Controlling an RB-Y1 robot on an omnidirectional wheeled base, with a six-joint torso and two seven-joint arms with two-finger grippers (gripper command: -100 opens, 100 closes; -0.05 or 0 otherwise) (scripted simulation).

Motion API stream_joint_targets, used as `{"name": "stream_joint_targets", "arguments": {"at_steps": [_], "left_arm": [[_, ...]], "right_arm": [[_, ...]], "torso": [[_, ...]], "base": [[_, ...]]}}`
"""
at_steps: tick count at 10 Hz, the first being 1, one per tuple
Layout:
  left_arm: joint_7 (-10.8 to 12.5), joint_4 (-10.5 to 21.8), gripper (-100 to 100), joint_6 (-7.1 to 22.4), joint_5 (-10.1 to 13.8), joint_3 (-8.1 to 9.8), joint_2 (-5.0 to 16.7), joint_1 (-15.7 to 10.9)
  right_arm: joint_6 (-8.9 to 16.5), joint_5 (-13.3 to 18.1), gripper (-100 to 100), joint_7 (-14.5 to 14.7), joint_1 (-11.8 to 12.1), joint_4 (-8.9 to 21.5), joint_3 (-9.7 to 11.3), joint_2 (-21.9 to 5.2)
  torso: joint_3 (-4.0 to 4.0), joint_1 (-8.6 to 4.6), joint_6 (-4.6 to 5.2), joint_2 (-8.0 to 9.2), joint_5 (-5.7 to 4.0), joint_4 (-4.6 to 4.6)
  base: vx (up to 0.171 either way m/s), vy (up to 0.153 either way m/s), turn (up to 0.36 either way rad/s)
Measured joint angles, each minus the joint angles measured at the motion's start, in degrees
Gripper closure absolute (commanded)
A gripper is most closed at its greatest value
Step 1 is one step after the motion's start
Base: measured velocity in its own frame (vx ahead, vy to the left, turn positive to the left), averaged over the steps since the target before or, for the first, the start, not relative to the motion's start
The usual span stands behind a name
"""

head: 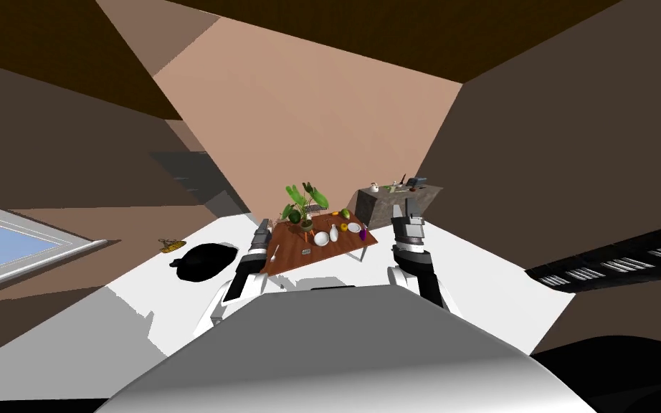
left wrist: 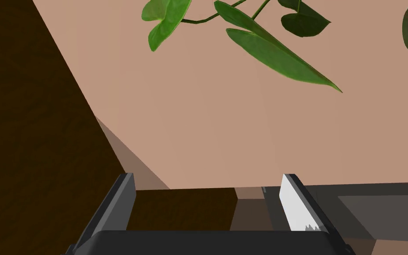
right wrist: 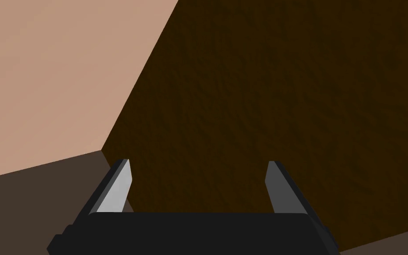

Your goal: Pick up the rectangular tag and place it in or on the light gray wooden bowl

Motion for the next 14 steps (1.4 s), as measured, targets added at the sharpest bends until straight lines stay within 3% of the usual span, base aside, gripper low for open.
{"name": "stream_joint_targets", "arguments": {"at_steps": [2,7,12,14], "left_arm": [[0.8,2.1,-100,2.8,0.4,1.40,0.5,-1.7],[3.1,9.2,-100,6.1,1.5,4.83,1.3,-3.2],[5.4,15.4,-100,12.5,2.8,8.83,1.9,-5.8],[5.8,18.4,-100,13.2,2.9,9.53,2.0,-6.5]], "right_arm": [[0.0,0.0,0,0.0,0.0,0.0,0.0,0.0],[0.0,0.0,0,0.0,0.0,0.0,0.0,0.0],[0.0,0.0,0,0.0,0.0,0.0,0.0,0.0],[0.0,0.0,0,0.0,0.0,0.0,0.0,0.0]], "torso": [[0.01,-0.06,-0.01,0.02,-0.01,0.00],[0.00,-0.10,-0.07,0.00,-0.01,0.00],[-0.01,-0.06,-0.02,-0.02,-0.01,0.00],[-0.03,-0.20,-0.11,-0.05,-0.03,-0.01]], "base": [[-0.010,0.063,-0.246],[-0.006,0.067,-0.281],[-0.016,0.066,-0.263],[-0.008,0.033,-0.156]]}}
